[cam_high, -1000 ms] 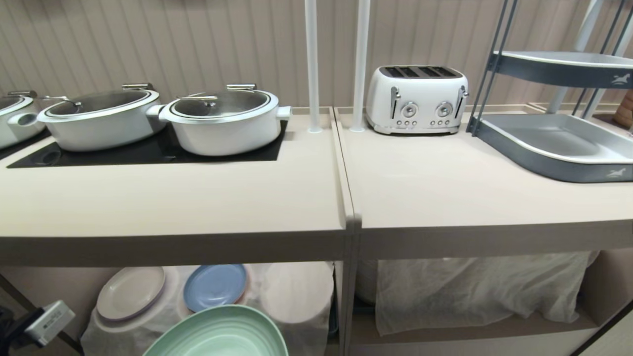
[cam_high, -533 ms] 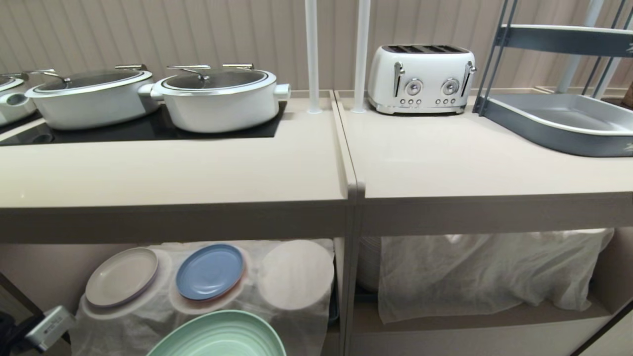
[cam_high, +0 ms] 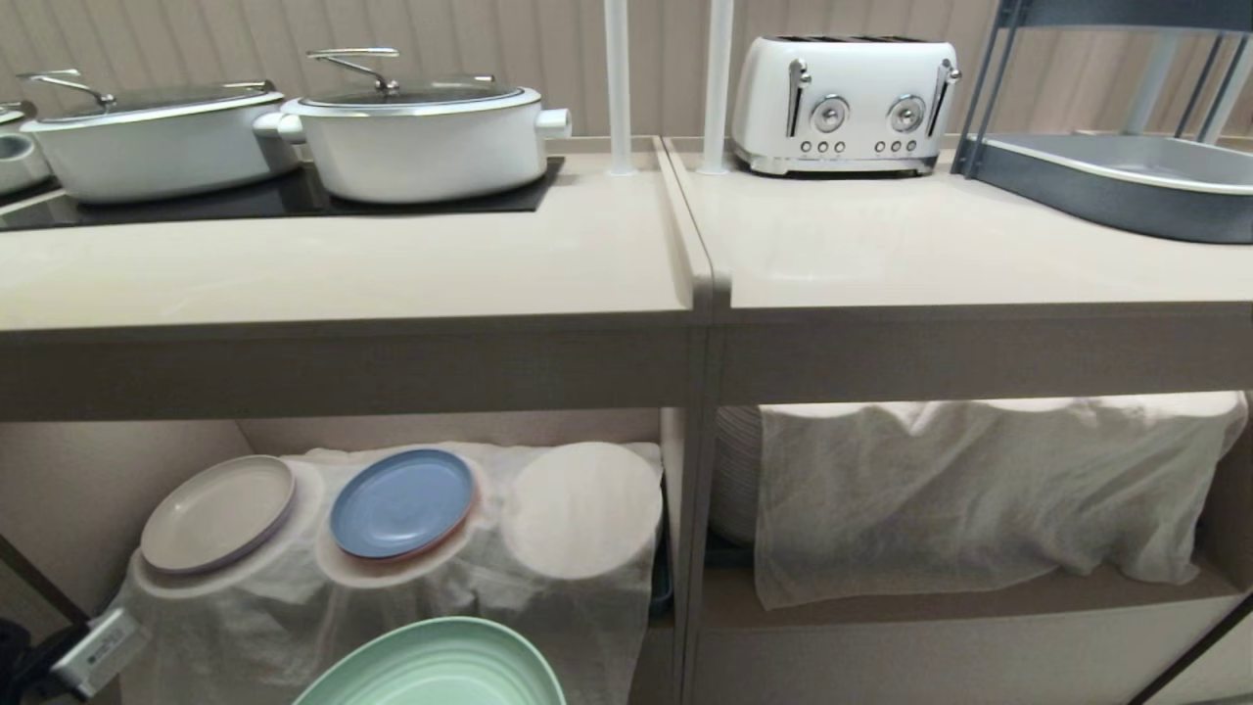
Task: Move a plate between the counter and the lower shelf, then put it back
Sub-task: Put the plate in the cupboard
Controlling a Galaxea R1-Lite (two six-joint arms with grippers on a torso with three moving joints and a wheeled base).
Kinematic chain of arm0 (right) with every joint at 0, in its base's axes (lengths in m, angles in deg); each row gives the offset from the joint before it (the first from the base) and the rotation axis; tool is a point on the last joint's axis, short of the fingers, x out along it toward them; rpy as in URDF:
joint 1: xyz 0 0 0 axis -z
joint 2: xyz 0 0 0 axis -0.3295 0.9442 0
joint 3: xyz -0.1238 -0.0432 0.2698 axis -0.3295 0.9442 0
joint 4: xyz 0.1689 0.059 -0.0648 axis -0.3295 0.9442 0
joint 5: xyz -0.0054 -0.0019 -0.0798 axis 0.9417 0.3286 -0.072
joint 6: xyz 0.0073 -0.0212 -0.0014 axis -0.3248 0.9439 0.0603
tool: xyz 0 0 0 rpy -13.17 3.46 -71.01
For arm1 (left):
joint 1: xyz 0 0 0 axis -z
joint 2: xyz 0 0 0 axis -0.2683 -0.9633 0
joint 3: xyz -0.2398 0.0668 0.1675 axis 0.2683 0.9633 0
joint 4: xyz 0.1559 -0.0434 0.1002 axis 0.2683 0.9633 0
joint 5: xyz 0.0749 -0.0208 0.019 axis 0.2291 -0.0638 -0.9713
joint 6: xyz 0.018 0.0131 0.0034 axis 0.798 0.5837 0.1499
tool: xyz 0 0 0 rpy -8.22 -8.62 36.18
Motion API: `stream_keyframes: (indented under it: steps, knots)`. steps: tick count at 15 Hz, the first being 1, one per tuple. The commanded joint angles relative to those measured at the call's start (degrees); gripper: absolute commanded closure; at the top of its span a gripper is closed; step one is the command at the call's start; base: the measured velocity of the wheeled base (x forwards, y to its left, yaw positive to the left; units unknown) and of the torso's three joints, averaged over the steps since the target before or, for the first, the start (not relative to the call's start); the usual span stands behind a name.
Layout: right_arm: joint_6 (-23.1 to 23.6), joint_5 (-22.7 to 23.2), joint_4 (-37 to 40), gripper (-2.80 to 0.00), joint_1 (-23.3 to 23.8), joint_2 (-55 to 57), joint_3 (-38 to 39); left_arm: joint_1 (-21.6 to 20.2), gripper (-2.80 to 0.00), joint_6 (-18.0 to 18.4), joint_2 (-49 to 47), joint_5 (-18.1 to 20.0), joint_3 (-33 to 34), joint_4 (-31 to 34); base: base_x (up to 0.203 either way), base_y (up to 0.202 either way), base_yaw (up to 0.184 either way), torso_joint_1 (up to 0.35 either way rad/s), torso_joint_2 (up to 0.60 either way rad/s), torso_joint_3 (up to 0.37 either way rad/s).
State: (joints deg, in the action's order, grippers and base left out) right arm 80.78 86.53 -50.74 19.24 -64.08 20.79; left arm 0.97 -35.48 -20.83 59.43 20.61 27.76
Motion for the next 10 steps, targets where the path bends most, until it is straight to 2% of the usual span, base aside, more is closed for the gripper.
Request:
stream_keyframes:
  steps: [1, 10]
  knots:
    - [0.01, 0.0, -0.01, 0.0, 0.0, 0.09, 0.0, -0.01, 0.0, -0.2, 0.02, 0.03, 0.11, 0.18, 0.0, 0.0, 0.0, -0.187, 0.47, 0.287]
    - [0.01, 0.0, -0.01, 0.0, 0.0, 0.09, 0.0, -0.01, 0.0, -0.2, 0.02, 0.03, 0.11, 0.18, 0.0, 0.0, 0.0, -0.161, 0.46, 0.302]
